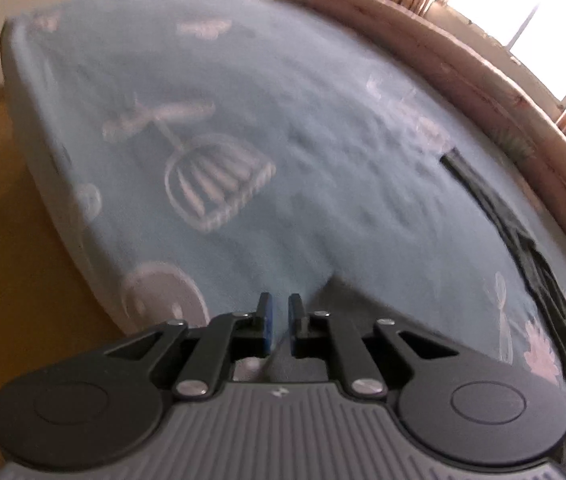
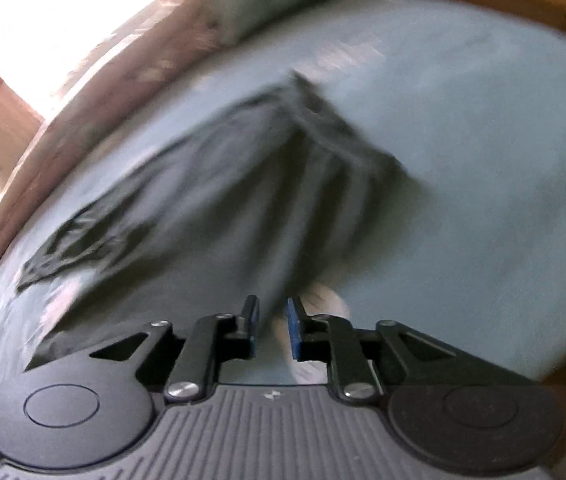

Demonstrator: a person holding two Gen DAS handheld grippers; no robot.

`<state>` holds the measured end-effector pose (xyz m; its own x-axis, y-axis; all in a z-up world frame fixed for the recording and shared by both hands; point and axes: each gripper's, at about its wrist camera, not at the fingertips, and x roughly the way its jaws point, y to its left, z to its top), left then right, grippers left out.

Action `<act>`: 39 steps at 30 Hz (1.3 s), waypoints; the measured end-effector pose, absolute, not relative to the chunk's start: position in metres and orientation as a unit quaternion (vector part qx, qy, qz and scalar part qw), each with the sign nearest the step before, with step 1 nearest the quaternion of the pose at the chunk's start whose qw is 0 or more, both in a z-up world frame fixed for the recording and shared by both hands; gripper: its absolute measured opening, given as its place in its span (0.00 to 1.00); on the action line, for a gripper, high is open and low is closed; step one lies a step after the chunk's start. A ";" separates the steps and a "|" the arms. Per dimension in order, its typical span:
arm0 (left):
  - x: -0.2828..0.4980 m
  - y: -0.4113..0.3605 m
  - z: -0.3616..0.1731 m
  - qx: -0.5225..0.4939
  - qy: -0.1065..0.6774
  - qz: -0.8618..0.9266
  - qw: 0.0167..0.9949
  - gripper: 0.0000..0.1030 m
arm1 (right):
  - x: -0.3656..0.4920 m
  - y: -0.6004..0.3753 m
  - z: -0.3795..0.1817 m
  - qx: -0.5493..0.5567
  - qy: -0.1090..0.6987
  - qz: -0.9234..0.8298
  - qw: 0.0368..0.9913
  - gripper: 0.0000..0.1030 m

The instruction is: Fold clothes

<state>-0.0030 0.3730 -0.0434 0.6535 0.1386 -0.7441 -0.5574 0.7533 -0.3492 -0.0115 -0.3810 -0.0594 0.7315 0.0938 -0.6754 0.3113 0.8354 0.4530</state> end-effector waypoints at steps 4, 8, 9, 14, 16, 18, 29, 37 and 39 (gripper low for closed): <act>0.018 0.344 -0.015 -0.266 0.353 0.126 0.888 0.17 | 0.029 -0.321 -0.041 0.175 0.373 0.044 0.910 0.28; 0.056 0.264 -0.011 -0.191 0.385 -0.017 0.903 0.31 | 0.072 -0.231 -0.050 0.049 0.401 0.155 0.902 0.28; 0.063 0.239 -0.013 -0.157 0.393 -0.049 0.905 0.31 | 0.079 -0.209 -0.055 0.017 0.401 0.171 0.900 0.28; 0.076 0.156 -0.042 -0.023 0.413 -0.126 0.902 0.32 | 0.100 -0.139 -0.075 -0.076 0.399 0.229 0.885 0.28; 0.073 0.148 -0.060 0.013 0.434 -0.125 0.892 0.33 | 0.098 -0.126 -0.085 -0.093 0.413 0.231 0.876 0.30; 0.066 0.156 -0.078 0.019 0.469 -0.109 0.876 0.33 | 0.084 -0.127 -0.085 -0.095 0.413 0.232 0.875 0.35; 0.054 0.203 -0.050 0.006 0.433 -0.087 0.897 0.45 | 0.082 -0.100 -0.056 -0.095 0.395 0.293 0.866 0.43; 0.038 0.245 -0.080 -0.026 0.458 -0.048 0.887 0.46 | 0.084 -0.042 -0.086 -0.089 0.421 0.324 0.842 0.77; 0.033 0.257 -0.075 -0.040 0.466 -0.039 0.883 0.46 | 0.079 -0.029 -0.086 -0.117 0.419 0.332 0.837 0.80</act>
